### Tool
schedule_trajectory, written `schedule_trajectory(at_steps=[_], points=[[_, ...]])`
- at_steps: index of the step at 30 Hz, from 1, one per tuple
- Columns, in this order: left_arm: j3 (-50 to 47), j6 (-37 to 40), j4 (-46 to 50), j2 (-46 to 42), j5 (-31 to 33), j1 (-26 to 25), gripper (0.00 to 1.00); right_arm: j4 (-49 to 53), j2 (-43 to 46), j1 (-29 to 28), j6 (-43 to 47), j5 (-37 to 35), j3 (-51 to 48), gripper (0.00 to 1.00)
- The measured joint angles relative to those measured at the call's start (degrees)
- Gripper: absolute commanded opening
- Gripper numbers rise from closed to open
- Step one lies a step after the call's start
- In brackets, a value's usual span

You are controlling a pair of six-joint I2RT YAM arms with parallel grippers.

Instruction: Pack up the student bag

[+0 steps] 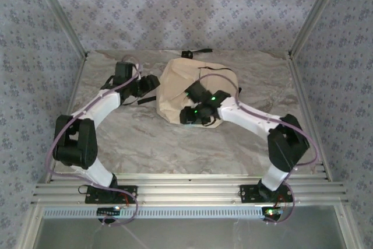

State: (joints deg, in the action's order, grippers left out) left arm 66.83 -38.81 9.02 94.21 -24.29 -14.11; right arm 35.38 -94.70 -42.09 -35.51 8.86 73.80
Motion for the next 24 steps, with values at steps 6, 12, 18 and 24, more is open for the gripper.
schedule_trajectory(at_steps=[6,12,18,24], points=[[13.05,2.40,4.28,8.13,2.84,-6.69,0.56,-1.79,4.44,13.64,4.79,4.35,-1.99,0.53],[29.49,5.70,10.36,19.65,6.23,-12.63,0.55,-5.70,4.85,25.86,8.09,7.34,-3.87,0.54],[48.15,10.58,22.14,32.96,12.83,-16.98,0.53,-8.81,3.63,31.76,9.16,9.25,-4.61,0.54],[60.54,15.76,33.92,40.15,21.22,-20.76,0.53,-10.49,2.19,32.94,9.66,10.73,-4.61,0.54]])
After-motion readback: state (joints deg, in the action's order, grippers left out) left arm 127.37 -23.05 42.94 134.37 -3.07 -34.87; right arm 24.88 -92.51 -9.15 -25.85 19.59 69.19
